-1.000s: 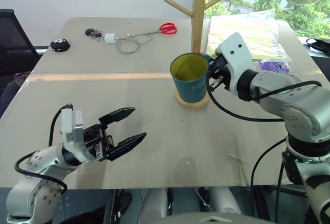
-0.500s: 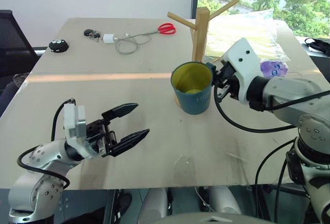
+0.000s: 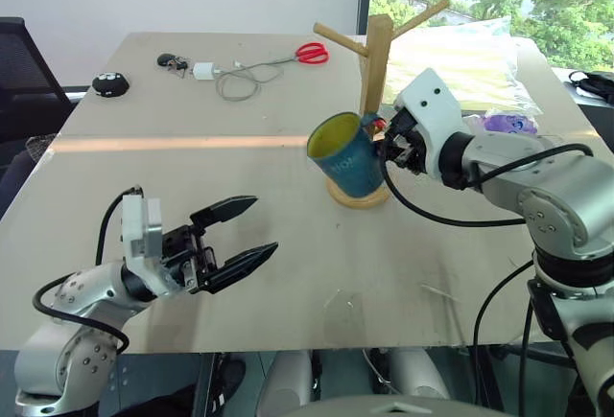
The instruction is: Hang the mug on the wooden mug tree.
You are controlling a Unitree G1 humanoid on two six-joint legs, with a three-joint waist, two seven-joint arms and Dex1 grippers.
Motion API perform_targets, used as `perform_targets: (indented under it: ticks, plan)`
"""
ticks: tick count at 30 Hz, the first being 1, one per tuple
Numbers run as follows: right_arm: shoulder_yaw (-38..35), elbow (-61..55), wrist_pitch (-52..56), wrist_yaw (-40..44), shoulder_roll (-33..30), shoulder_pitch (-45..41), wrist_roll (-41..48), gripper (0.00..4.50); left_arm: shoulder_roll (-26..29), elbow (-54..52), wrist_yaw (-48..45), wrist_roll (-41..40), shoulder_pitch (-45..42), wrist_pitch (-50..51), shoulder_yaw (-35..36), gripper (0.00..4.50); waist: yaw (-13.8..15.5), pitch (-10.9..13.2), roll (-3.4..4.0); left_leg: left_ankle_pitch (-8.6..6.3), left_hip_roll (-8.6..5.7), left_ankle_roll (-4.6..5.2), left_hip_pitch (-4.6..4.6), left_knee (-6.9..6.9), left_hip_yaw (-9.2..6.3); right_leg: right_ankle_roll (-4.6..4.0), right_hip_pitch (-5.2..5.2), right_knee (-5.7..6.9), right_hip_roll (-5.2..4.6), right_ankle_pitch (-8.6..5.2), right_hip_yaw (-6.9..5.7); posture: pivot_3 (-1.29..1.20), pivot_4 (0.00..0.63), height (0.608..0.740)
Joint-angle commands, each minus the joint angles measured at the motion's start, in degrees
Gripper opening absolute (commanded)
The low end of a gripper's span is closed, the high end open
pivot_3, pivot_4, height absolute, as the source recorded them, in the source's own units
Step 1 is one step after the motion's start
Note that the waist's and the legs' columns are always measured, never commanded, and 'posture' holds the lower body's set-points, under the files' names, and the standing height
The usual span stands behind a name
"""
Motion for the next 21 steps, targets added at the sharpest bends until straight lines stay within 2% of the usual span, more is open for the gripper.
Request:
perform_targets:
  ticks: [1, 6, 9, 10, 12, 13, 14, 18, 21]
  plan:
    - [-8.0, -7.6, -6.0, 7.0, -4.9, 4.2, 3.4, 2.83, 0.5, -3.6, 2.0, -1.3, 0.9, 1.8, -0.3, 4.50, 0.2, 0.0, 0.00, -0.01, 0.00, 0.01, -0.03, 0.00, -0.02, 0.00, 0.00, -0.02, -0.01, 0.00, -0.03, 0.00, 0.150, 0.740]
    - [-21.6, -12.5, -13.9, 19.1, -13.3, 17.9, 9.4, 2.83, 1.6, -3.6, 3.9, 0.4, 1.3, 4.1, -1.9, 4.50, 0.3, 0.0, -0.05, -0.09, -0.04, 0.15, -0.03, 0.00, -0.05, 0.03, 0.06, -0.08, -0.06, 0.00, -0.05, 0.00, 0.150, 0.740]
    - [-30.5, -11.0, -18.3, 25.4, -15.1, 28.5, 12.7, 2.83, 2.5, -2.6, 3.4, 1.0, 2.0, 4.5, -1.9, 4.50, 0.2, 0.0, -0.06, -0.10, -0.02, 0.17, 0.03, 0.00, -0.06, 0.02, 0.09, -0.05, -0.01, -0.01, -0.05, 0.00, 0.150, 0.740]
    - [-33.0, -10.2, -19.4, 27.5, -15.7, 32.8, 13.3, 3.10, 2.8, -2.2, 3.2, 1.3, 2.3, 4.5, -1.7, 4.50, 0.3, 0.0, -0.07, -0.10, 0.00, 0.17, 0.06, 0.00, -0.05, 0.02, 0.09, -0.04, 0.02, -0.01, -0.04, 0.00, 0.150, 0.740]
    - [-35.8, -9.7, -25.1, 32.7, -16.7, 43.4, 11.3, 3.64, 3.3, -1.4, 2.4, 1.9, 3.3, 4.5, -1.3, 4.50, 0.3, 0.0, -0.07, -0.10, 0.01, 0.18, 0.14, 0.00, -0.06, 0.02, 0.17, -0.03, 0.05, -0.02, -0.04, 0.00, 0.150, 0.740]
    - [-36.9, -9.2, -28.5, 34.1, -16.2, 48.3, 9.6, 4.15, 3.6, -0.8, 2.0, 2.5, 3.9, 4.2, -1.0, 4.50, 0.4, 0.0, -0.08, -0.10, 0.00, 0.18, 0.17, 0.00, -0.07, 0.01, 0.19, -0.03, 0.05, -0.02, -0.04, 0.00, 0.150, 0.740]
    - [-37.8, -8.7, -31.4, 34.8, -15.6, 51.7, 8.5, 4.44, 3.8, -0.2, 1.7, 3.1, 4.4, 3.8, -0.8, 4.50, 0.4, 0.0, -0.07, -0.11, 0.01, 0.18, 0.19, 0.00, -0.07, 0.00, 0.21, -0.03, 0.05, -0.03, -0.05, 0.00, 0.150, 0.740]
    - [-39.4, -6.5, -43.0, 37.8, -14.3, 62.7, 2.8, 4.44, 4.4, 2.4, 1.1, 5.9, 6.5, 2.9, 0.1, 4.50, 0.1, -0.1, -0.08, -0.10, 0.00, 0.18, 0.30, 0.04, 0.03, 0.05, 0.24, -0.02, 0.06, -0.23, 0.07, 0.00, 0.150, 0.740]
    - [-39.6, -4.8, -48.2, 39.3, -13.7, 67.9, 1.0, 4.44, 4.5, 3.5, 1.0, 7.8, 6.7, 2.3, -0.2, 4.50, 0.2, -0.1, -0.10, -0.11, 0.01, 0.19, 0.61, 0.07, 0.02, 0.06, 0.54, -0.03, 0.05, -0.29, 0.04, 0.00, 0.150, 0.740]
